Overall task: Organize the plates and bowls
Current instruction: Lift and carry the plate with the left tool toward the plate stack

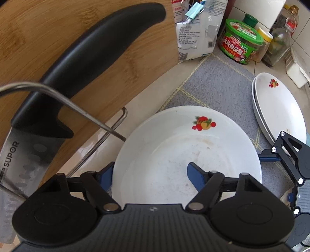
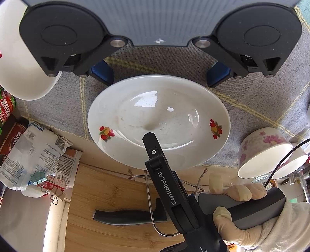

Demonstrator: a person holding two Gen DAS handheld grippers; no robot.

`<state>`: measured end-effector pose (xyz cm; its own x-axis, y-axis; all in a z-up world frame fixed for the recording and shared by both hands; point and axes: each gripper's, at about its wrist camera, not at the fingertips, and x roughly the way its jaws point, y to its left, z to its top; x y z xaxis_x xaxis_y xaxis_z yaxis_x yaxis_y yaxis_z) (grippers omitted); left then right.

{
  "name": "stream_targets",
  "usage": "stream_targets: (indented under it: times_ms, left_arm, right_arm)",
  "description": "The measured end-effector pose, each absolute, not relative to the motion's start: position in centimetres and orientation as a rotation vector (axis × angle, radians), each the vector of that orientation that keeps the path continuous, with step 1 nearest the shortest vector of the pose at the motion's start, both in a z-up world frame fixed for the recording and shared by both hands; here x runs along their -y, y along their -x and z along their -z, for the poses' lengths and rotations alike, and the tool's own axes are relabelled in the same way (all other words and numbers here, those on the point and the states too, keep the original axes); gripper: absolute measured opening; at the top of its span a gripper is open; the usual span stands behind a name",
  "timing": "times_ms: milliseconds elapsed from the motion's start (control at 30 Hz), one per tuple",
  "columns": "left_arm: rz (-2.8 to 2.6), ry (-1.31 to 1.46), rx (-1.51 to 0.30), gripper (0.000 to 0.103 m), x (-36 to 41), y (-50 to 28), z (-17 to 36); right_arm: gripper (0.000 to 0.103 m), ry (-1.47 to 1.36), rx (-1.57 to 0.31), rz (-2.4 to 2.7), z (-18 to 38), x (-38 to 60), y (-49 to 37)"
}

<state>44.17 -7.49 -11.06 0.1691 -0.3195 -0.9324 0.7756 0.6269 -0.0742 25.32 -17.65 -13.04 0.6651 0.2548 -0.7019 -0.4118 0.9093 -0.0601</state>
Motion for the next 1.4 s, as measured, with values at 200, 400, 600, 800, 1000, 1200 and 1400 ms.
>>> stream_targets:
  times_ms: [200, 400, 600, 800, 1000, 1200, 1400]
  left_arm:
    - [0.827, -0.479, -1.162, 0.077, 7.6, -44.4, 11.3]
    - [0.833, -0.479, -1.162, 0.076, 7.7, -44.5, 11.2]
    - [0.826, -0.481, -1.153, 0.075, 7.6, -44.4, 11.2]
    - [0.817, -0.469, -1.146, 0.072, 7.3, -44.5, 11.1]
    - [0.819, -0.474, -1.148, 0.072, 7.2, -44.4, 11.1]
    - [0.816, -0.471, -1.141, 0.072, 7.0, -43.9, 10.8]
    - [0.814, -0.466, -1.127, 0.072, 6.7, -43.5, 10.1]
  right_arm:
    - [0.103, 0.225, -0.743, -0.383, 13.0, 17.5, -25.7]
    - [0.103, 0.198, -0.738, -0.387, 12.8, 17.7, -25.9]
    - [0.103, 0.202, -0.747, -0.383, 12.8, 17.6, -26.0]
    - [0.103, 0.209, -0.754, -0.382, 12.8, 17.6, -26.0]
    - [0.103, 0.220, -0.756, -0.388, 12.8, 17.8, -25.9]
    - [0.103, 0.227, -0.757, -0.398, 12.6, 17.9, -25.6]
    - [0.103, 0.229, -0.750, -0.408, 12.2, 18.0, -25.3]
